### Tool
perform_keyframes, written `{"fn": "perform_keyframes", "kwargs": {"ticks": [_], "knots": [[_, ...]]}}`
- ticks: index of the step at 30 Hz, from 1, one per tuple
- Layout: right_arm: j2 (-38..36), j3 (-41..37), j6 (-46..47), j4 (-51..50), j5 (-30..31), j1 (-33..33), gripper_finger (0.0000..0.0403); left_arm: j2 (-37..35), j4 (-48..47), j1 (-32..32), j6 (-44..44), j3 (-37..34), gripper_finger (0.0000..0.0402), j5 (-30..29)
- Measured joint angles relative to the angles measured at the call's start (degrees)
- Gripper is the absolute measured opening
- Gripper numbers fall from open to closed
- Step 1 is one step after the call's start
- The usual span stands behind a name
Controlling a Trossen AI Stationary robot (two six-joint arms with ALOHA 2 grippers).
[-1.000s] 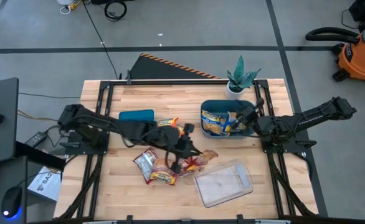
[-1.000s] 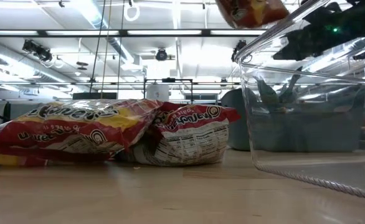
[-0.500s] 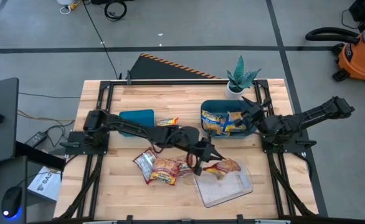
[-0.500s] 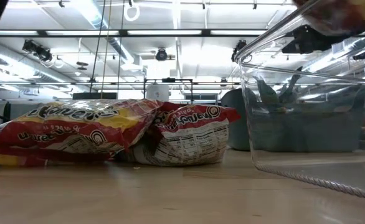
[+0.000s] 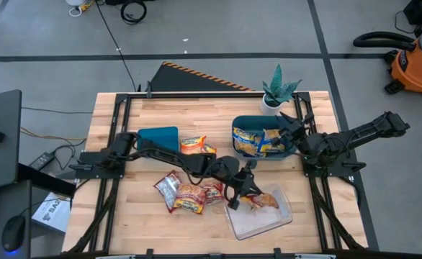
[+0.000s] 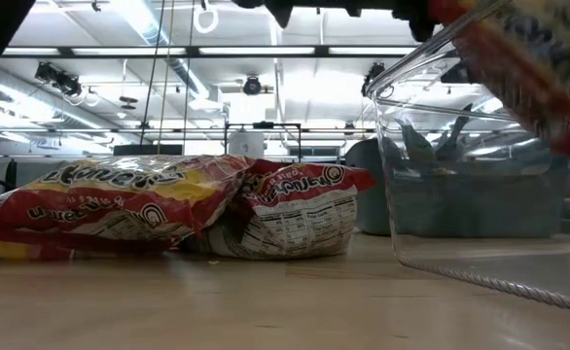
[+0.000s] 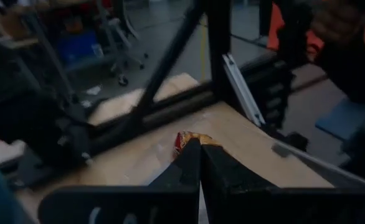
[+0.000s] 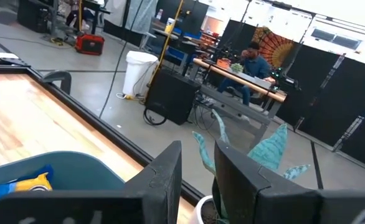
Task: Sort Maruchan noodles
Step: Put the red noodle pack into the transparent bin
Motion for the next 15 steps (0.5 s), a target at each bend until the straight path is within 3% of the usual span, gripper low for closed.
{"fn": "perform_keyframes", "kwargs": {"ticks": [9,15], "knots": [[0.0,-0.02,0.35,-0.33,-1.99,0.0,0.0101,2.25,-0.47,-0.17,-2.71,-0.02,0.0013,3.37],[0.0,-0.02,0.34,-0.44,-2.2,0.0,0.0101,2.89,-2.39,0.29,-6.71,-0.02,0.0067,5.17]]}}
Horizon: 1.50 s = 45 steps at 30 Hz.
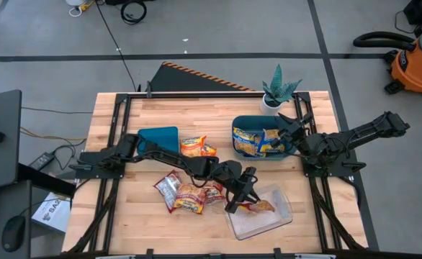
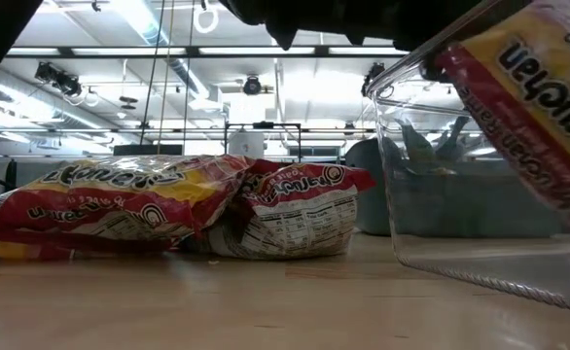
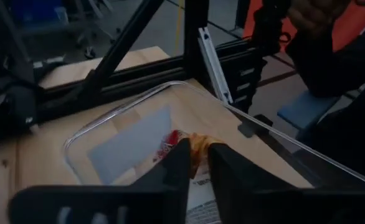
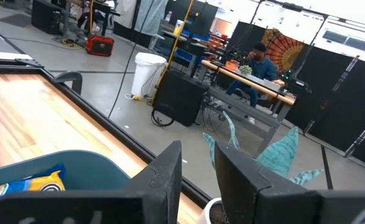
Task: Sort Maruchan noodles
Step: Put the red noodle pack into the transparent bin
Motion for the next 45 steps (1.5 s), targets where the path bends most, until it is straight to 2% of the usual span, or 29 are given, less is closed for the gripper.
{"fn": "perform_keyframes", "kwargs": {"ticks": [6,10,14,16,24,28,37,45], "knots": [[0.0,0.0,0.42,-0.11,-0.66,0.0,0.0101,-0.82,-2.21,1.48,-0.49,-0.01,0.0139,0.03],[0.0,0.0,0.42,-0.27,-0.73,0.0,0.0101,-2.93,-6.52,2.39,1.35,0.06,0.0158,-1.63],[0.0,0.0,0.44,-0.82,-0.89,0.0,0.0101,-6.89,-18.1,3.5,5.01,-0.01,0.0154,-7.97],[0.02,0.0,0.42,-1.34,-0.97,0.0,0.0101,-8.77,-21.82,3.84,5.74,-0.01,0.0148,-8.51],[0.0,0.0,-0.1,-1.38,-3.85,-0.07,0.0101,-9.15,-20.79,2.05,4.8,0.02,0.0142,-8.4],[0.01,0.0,-0.2,-1.38,-3.83,-0.07,0.0101,-8.75,-25.24,0.77,4.65,-0.03,0.0142,-8.52],[0.0,0.0,-0.66,-1.41,-3.94,-0.07,0.0101,-14.57,-47.21,-1.71,1.04,-0.01,0.0142,-15.94],[0.01,-0.02,-0.66,-1.27,-6.79,-0.07,0.0101,-15.2,-66.35,-2.66,-10.43,-0.01,0.0142,-15.92]]}}
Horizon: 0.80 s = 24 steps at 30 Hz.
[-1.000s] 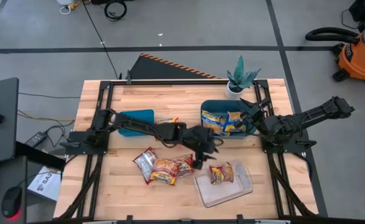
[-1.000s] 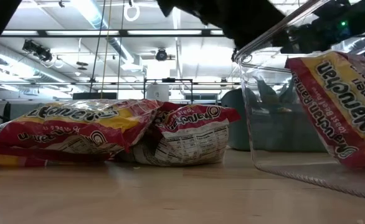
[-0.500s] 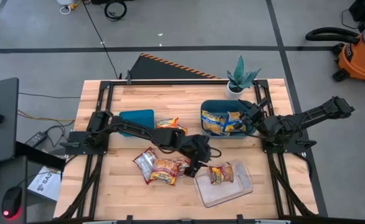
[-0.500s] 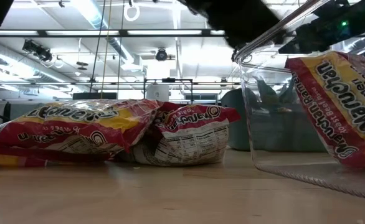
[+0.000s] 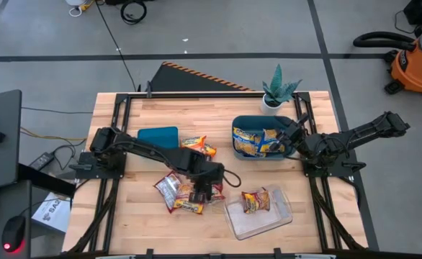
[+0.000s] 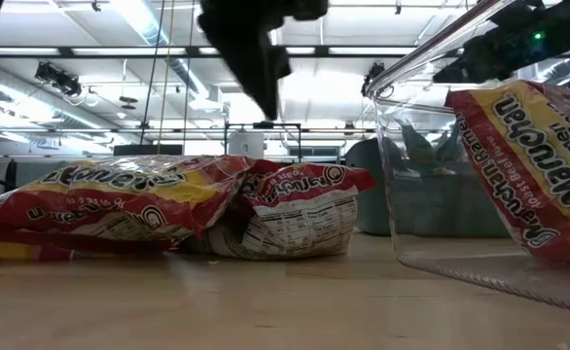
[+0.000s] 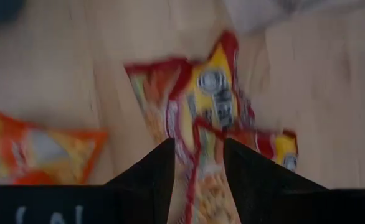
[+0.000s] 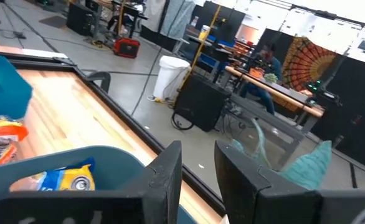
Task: Sort Maruchan noodles
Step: Put the red noodle pack into the transparent bin
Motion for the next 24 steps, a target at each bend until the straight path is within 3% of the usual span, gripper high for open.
{"fn": "perform_keyframes", "kwargs": {"ticks": [10,19,24], "knots": [[0.02,0.0,0.0,0.23,-0.24,0.0,0.0101,0.32,-3.38,-1.87,-2.51,-2.2,0.0142,-2.69],[0.0,0.0,0.0,-0.24,-0.23,0.0,0.0101,0.26,-17.69,-3.28,-8.06,-3.56,0.0141,-2.9],[0.02,0.0,0.0,-0.2,-0.22,0.0,0.0101,0.2,-20.47,-4.49,-7.54,-4.11,0.0141,-7.26]]}}
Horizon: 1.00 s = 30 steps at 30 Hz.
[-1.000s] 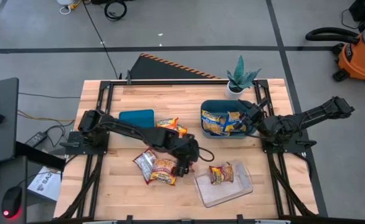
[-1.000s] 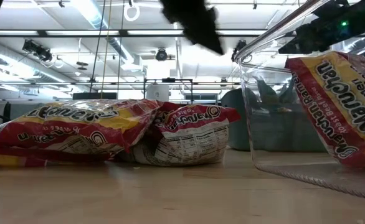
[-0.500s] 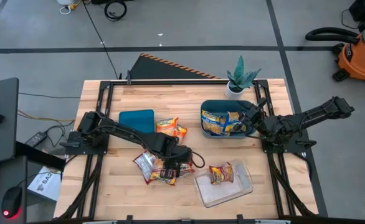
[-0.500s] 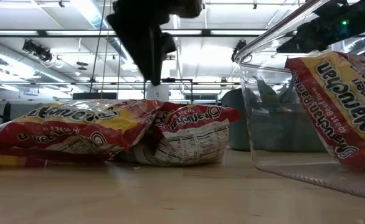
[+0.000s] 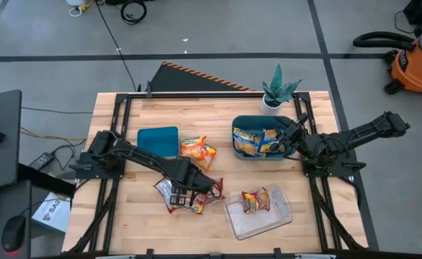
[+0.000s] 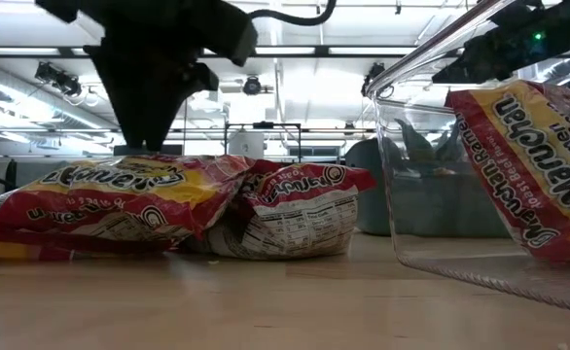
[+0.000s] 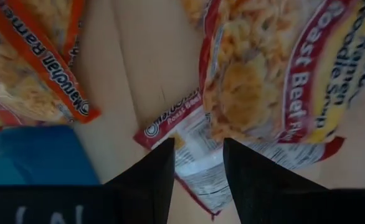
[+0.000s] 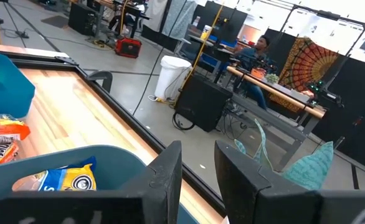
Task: Sort Maruchan noodles
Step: Put the red noodle pack into the transparent bin
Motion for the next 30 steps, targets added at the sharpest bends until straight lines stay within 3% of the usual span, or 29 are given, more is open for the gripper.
{"fn": "perform_keyframes", "kwargs": {"ticks": [5,8,14,22,30], "knots": [[0.0,0.0,0.0,0.11,-0.17,0.0,0.0101,-1.78,-0.1,0.41,2.82,-3.75,0.0141,0.37],[-0.01,0.0,0.0,0.18,-1.35,0.0,0.0101,-4.35,1.43,1.22,4.55,-10.07,0.0141,1.36],[0.0,0.0,-0.05,0.44,-1.53,-0.02,0.0101,-11.46,14.53,3.5,7.35,-19.72,0.0141,1.84],[-0.01,0.0,-0.24,0.63,-2.18,-0.04,0.0101,-11.35,19.28,2.97,20.55,-20.87,0.0141,4.41],[-0.02,0.0,-0.24,0.59,-2.67,-0.04,0.0101,-11.11,24.95,1.96,22.01,-20.85,0.0141,3.32]]}}
